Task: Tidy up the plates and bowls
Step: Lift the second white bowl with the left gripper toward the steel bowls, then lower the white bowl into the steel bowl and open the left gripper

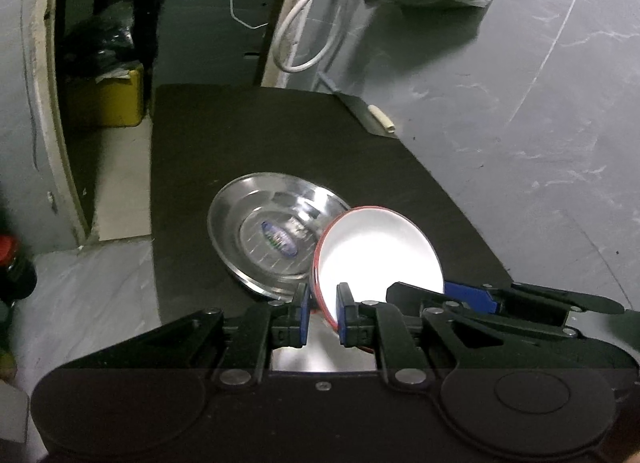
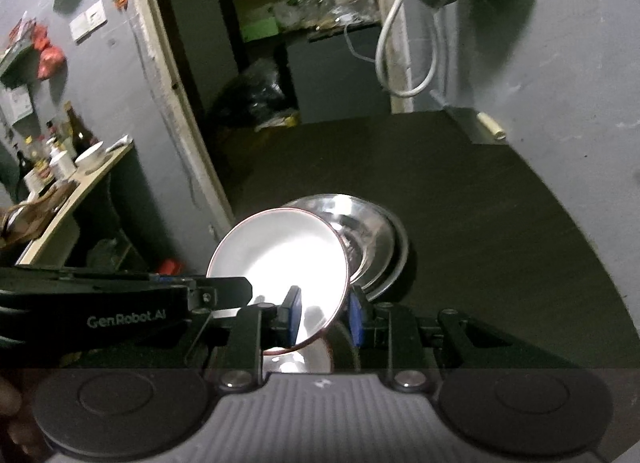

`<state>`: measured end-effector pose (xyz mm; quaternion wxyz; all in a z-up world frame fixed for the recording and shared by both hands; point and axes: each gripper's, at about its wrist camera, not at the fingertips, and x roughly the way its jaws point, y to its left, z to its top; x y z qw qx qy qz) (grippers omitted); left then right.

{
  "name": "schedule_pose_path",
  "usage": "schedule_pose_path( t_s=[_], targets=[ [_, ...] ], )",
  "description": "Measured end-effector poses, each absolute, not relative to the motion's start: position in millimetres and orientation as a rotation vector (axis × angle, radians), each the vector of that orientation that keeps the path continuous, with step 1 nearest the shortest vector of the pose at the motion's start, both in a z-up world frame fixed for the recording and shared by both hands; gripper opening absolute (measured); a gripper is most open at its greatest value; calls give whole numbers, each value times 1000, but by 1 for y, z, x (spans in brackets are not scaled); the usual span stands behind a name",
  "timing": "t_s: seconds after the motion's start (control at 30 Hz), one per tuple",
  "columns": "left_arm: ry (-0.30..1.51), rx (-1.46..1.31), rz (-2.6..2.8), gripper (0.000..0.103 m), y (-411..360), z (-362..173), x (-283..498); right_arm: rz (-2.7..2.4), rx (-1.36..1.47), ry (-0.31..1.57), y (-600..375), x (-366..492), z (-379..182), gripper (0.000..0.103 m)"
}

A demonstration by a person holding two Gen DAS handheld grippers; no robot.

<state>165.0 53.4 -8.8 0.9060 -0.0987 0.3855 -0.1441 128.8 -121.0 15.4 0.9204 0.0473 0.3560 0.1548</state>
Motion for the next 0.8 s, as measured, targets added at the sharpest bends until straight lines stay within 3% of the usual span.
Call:
schedule_pose_path(
  t_s=[0.8],
  targets=[
    [919, -204, -259, 15, 57, -45, 156, 360, 44, 911, -107, 134, -13, 28]
  ],
)
